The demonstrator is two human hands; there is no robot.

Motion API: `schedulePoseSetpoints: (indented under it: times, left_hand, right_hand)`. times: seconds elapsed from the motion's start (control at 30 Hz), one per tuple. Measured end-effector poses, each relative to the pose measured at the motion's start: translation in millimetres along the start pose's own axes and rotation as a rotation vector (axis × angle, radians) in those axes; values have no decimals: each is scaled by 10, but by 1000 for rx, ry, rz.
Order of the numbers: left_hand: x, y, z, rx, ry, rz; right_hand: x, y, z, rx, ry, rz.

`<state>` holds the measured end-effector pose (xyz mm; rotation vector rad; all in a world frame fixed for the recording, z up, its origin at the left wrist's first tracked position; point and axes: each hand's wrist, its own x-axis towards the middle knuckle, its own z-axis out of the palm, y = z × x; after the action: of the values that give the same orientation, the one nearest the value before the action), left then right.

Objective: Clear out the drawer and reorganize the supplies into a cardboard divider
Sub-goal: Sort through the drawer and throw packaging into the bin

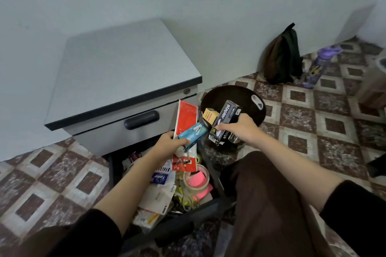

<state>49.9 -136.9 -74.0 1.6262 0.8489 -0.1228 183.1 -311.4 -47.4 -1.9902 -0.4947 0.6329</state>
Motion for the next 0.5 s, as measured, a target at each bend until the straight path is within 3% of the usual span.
schedulePoseSetpoints:
  times: [0.5]
  left_hand:
    - [719,681,810,-29,17,87]
  right_hand:
    - [272,390,-1029,115,153,88]
